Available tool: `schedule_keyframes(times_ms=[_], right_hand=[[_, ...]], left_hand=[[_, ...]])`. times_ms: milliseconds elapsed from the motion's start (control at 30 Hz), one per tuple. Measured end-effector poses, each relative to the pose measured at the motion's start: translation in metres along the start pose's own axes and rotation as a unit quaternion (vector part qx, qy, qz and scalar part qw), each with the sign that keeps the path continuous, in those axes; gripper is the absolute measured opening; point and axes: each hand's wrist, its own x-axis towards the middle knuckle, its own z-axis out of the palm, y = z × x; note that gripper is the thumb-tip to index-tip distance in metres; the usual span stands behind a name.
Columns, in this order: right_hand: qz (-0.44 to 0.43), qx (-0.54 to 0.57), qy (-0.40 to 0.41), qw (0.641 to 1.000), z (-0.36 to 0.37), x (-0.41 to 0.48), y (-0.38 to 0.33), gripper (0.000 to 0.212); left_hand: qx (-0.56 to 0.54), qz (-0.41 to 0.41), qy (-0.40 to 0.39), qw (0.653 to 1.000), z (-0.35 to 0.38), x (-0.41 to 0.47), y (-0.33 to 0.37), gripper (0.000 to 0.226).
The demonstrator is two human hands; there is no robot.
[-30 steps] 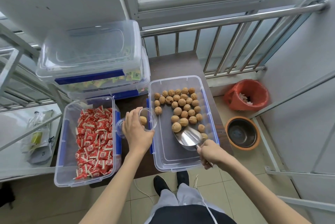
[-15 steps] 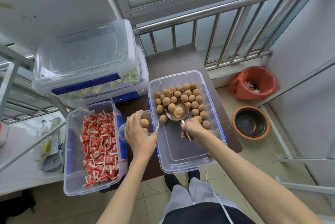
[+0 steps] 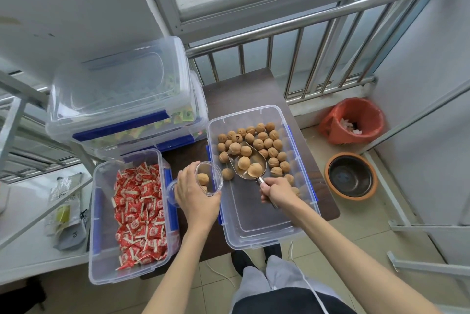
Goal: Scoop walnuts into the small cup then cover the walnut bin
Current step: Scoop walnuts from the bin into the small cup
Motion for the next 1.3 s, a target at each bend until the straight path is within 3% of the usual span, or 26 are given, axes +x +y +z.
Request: schedule_keyframes(times_ms=[533, 700, 867, 1133, 1300], right_hand=[[-0.085, -0.056, -0.149, 0.984, -0.052, -0.06, -0.039, 0.025], [-0.076, -0.165, -0.209, 0.961, -0.06, -0.056, -0.055, 0.024], [-0.056, -0.278, -0.199, 0.938, -0.048, -0.055, -0.083, 0.021], [-0.088, -0.543, -0.163, 0.819, -0.006, -0.067, -0.171, 0.027], [-0.095, -0.623, -0.152, 0.761, 0.02, -0.073, -0.202, 0.022]], left_hand=[[-0.015, 0.001, -0.009, 1.0, -0.001, -0.001, -0.001, 0.082], [-0.007, -0.001, -0.014, 1.0, -0.001, 0.001, -0.001, 0.083], [-0.005, 0.007, -0.011, 1.0, 0.0, 0.0, -0.003, 0.081], [-0.039, 0.018, -0.034, 0.998, 0.003, 0.0, -0.01, 0.079], [-0.046, 0.014, -0.032, 0.998, 0.003, 0.001, -0.011, 0.082]])
